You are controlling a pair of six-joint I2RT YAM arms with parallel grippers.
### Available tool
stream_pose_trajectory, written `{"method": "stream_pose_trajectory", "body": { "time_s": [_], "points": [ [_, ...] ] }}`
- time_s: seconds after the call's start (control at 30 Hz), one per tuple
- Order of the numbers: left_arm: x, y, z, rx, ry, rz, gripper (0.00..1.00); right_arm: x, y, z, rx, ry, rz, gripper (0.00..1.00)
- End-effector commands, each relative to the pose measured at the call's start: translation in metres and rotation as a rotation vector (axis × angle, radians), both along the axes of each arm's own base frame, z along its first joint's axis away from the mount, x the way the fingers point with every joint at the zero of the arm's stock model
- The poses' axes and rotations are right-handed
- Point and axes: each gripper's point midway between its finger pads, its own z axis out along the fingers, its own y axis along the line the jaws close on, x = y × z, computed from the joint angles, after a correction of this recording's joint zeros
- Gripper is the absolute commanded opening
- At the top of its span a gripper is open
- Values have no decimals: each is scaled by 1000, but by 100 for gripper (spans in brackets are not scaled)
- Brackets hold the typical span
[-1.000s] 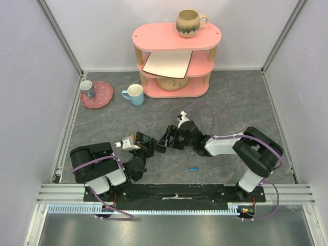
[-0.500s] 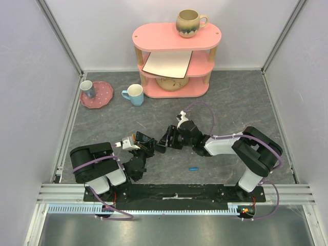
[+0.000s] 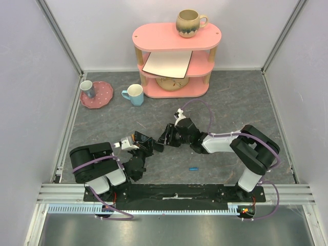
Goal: Load the batteries into the remote control
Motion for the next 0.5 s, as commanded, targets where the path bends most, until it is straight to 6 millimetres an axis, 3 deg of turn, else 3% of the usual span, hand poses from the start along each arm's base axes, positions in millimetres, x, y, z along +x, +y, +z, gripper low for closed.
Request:
{"method": "stream_pose_trajectory", "body": {
  "time_s": [0.0, 0.13, 0.3, 0.47],
  "points": [
    [-11, 19, -3, 71, -22, -28, 2, -36, -22, -51, -149, 147, 26, 61],
    [-12, 20, -3, 75, -22, -28, 2, -27, -20, -30, -81, 102, -21, 73],
    [-12, 22, -3, 77, -23, -28, 2, -19, -18, -9, -37, 51, -40, 76],
    [-12, 20, -2, 74, -24, -29, 2, -16, -13, -2, -19, 37, -37, 76]
  ]
}}
